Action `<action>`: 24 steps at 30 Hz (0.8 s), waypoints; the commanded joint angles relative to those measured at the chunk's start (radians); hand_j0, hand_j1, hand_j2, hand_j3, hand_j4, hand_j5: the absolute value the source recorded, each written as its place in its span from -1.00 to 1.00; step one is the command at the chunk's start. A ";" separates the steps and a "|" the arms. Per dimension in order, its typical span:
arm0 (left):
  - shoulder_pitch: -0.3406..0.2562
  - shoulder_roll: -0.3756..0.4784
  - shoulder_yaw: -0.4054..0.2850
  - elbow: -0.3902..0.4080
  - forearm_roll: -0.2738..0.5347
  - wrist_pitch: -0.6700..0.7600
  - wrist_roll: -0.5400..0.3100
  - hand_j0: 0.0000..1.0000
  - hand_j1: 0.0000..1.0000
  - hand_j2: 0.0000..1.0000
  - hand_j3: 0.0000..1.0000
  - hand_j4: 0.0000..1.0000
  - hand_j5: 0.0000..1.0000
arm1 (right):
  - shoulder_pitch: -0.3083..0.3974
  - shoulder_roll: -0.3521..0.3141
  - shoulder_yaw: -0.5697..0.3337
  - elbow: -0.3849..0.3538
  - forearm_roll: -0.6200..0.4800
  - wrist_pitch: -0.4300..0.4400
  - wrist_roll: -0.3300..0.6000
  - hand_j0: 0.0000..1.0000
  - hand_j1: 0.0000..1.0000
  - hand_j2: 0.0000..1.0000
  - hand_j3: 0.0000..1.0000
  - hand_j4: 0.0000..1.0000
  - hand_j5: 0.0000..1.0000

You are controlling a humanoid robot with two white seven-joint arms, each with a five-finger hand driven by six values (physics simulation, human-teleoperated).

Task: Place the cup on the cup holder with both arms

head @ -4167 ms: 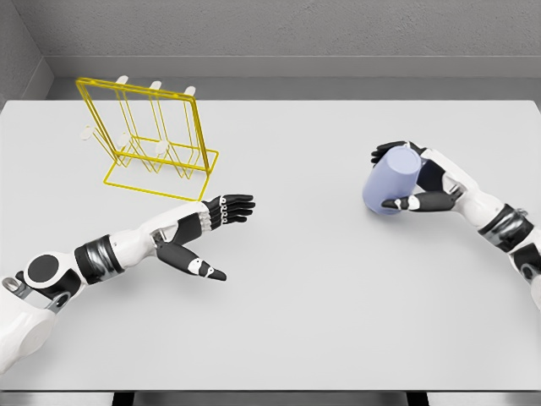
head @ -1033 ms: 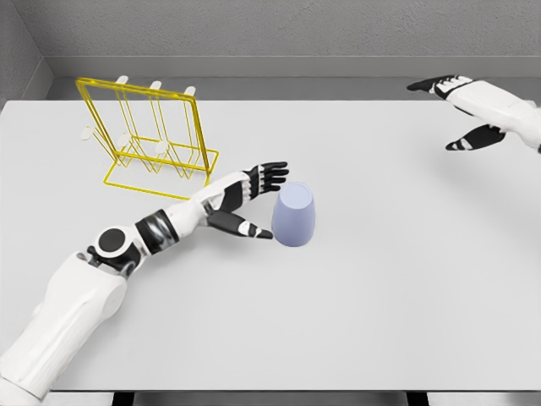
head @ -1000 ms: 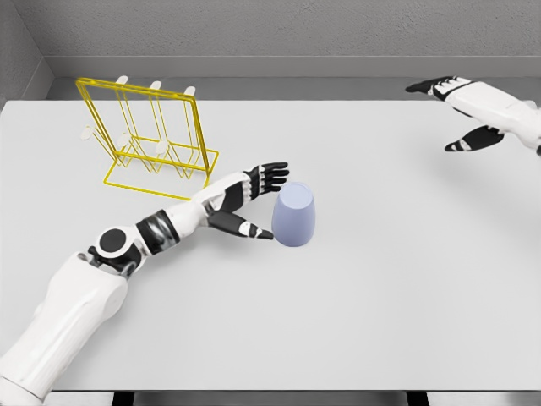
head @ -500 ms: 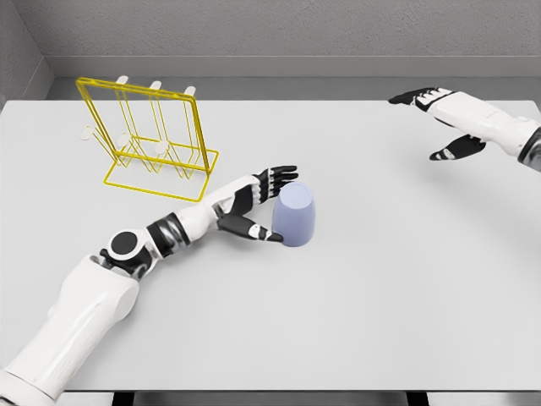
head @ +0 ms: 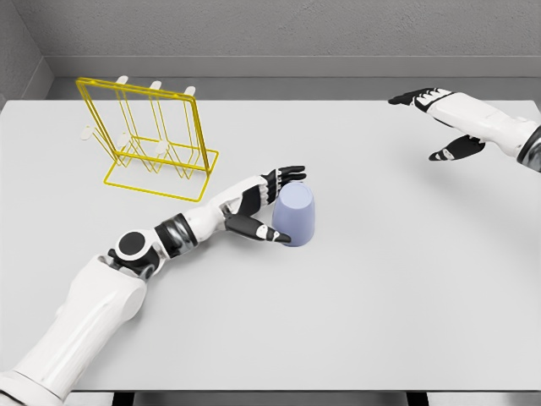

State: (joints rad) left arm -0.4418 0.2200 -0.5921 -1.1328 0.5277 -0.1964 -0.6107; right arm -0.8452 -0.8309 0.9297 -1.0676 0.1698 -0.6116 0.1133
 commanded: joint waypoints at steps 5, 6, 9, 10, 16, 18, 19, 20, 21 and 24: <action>0.000 -0.002 -0.003 -0.001 0.006 -0.001 0.000 1.00 1.00 1.00 1.00 1.00 1.00 | 0.000 -0.002 -0.002 0.003 -0.007 0.001 0.000 1.00 1.00 1.00 1.00 1.00 1.00; 0.000 -0.008 -0.005 -0.001 0.006 -0.001 0.000 1.00 1.00 1.00 1.00 1.00 1.00 | 0.002 -0.002 -0.002 0.003 -0.007 0.001 0.000 1.00 1.00 1.00 1.00 1.00 1.00; 0.000 -0.011 -0.005 -0.001 0.006 -0.001 0.000 1.00 1.00 1.00 1.00 1.00 1.00 | 0.000 -0.002 -0.002 0.005 -0.007 0.001 0.000 1.00 1.00 1.00 1.00 1.00 1.00; 0.000 -0.013 -0.005 -0.001 0.006 -0.001 0.000 1.00 1.00 1.00 1.00 1.00 1.00 | 0.000 -0.002 -0.002 0.005 -0.007 0.001 0.000 1.00 1.00 1.00 1.00 1.00 1.00; 0.000 -0.022 -0.006 0.001 0.005 -0.003 0.000 1.00 1.00 1.00 1.00 1.00 1.00 | 0.002 -0.002 -0.002 0.008 -0.006 0.001 0.000 1.00 1.00 1.00 1.00 1.00 1.00; -0.005 -0.036 0.005 0.002 -0.055 -0.003 0.000 1.00 1.00 1.00 1.00 1.00 1.00 | 0.002 -0.004 -0.002 0.009 -0.007 0.001 0.000 1.00 1.00 1.00 1.00 1.00 1.00; -0.005 -0.037 0.005 0.011 -0.055 -0.003 0.000 1.00 1.00 1.00 1.00 1.00 1.00 | 0.002 -0.002 -0.002 0.009 -0.007 0.001 0.000 1.00 1.00 1.00 1.00 1.00 1.00; -0.005 -0.036 0.006 0.011 -0.055 -0.003 0.000 1.00 1.00 1.00 1.00 1.00 1.00 | 0.002 -0.002 -0.002 0.009 -0.007 0.001 0.000 1.00 1.00 1.00 1.00 1.00 1.00; -0.005 -0.037 0.006 0.011 -0.054 -0.006 0.000 0.81 0.81 0.81 0.81 0.81 0.81 | 0.002 -0.002 -0.002 0.009 -0.007 0.001 0.000 1.00 1.00 1.00 1.00 1.00 1.00; -0.006 -0.037 0.006 0.011 -0.054 -0.008 0.000 0.46 0.46 0.46 0.46 0.46 0.46 | 0.002 -0.004 -0.002 0.009 -0.007 0.001 0.000 1.00 1.00 1.00 1.00 1.00 1.00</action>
State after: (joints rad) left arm -0.4479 0.1839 -0.5850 -1.1233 0.4817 -0.2022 -0.6099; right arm -0.8437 -0.8330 0.9297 -1.0583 0.1692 -0.6116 0.1141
